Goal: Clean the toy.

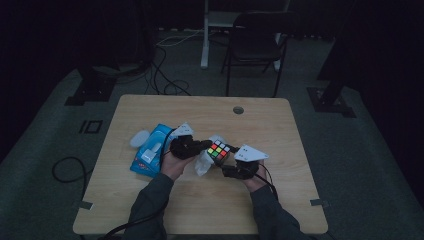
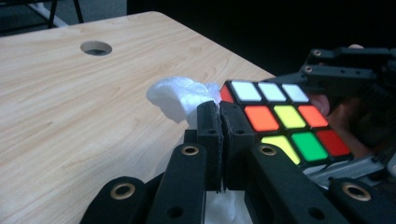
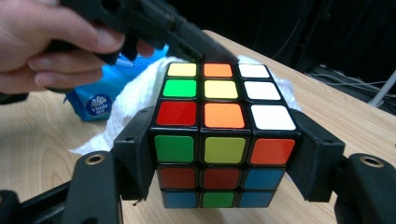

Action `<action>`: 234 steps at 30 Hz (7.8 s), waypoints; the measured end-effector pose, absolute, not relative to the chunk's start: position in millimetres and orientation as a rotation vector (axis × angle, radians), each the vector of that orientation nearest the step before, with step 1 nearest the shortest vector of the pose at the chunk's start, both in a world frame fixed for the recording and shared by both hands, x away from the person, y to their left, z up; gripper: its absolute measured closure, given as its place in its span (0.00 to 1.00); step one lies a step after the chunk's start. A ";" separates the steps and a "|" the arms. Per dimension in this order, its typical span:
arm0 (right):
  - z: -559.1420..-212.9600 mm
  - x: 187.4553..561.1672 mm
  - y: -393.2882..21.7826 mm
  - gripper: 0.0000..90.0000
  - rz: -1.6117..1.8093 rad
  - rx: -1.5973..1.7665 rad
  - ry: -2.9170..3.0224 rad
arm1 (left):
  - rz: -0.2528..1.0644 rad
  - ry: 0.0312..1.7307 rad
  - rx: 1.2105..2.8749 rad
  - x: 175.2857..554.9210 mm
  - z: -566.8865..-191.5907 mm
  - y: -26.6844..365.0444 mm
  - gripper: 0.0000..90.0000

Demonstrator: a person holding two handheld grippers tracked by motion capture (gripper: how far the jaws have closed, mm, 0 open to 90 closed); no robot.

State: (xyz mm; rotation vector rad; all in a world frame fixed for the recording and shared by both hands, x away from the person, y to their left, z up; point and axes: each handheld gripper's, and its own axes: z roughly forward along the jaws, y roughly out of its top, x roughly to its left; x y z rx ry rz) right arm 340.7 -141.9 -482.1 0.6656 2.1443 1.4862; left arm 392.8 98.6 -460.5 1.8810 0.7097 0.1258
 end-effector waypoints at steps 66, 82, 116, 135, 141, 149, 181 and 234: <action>-482.3 343.9 -149.1 0.38 1.551 0.724 2.126 | 0.080 0.731 1.854 397.3 -466.1 95.8 0.99; -481.5 347.9 -156.8 0.38 1.570 0.775 2.088 | 0.036 0.772 1.880 393.0 -488.4 97.0 0.99; -490.9 355.1 -156.6 0.38 1.499 0.871 2.090 | 0.047 0.603 1.910 358.4 -465.5 86.8 0.98; -490.7 352.9 -152.4 0.38 1.542 0.836 2.131 | 0.129 0.642 1.822 369.5 -455.3 96.0 0.98; -490.0 352.8 -152.6 0.38 1.547 0.843 2.127 | 0.142 0.641 1.836 368.6 -457.1 97.1 0.98; -488.4 353.9 -156.0 0.38 1.570 0.868 2.115 | 0.134 0.653 1.858 368.4 -465.9 96.6 0.98; -486.5 356.8 -163.6 0.38 1.645 0.933 2.067 | 0.080 0.590 1.972 357.1 -483.9 67.7 0.99; -499.7 354.7 -148.9 0.38 1.586 0.889 2.168 | 0.212 0.560 1.867 374.0 -421.3 82.0 0.98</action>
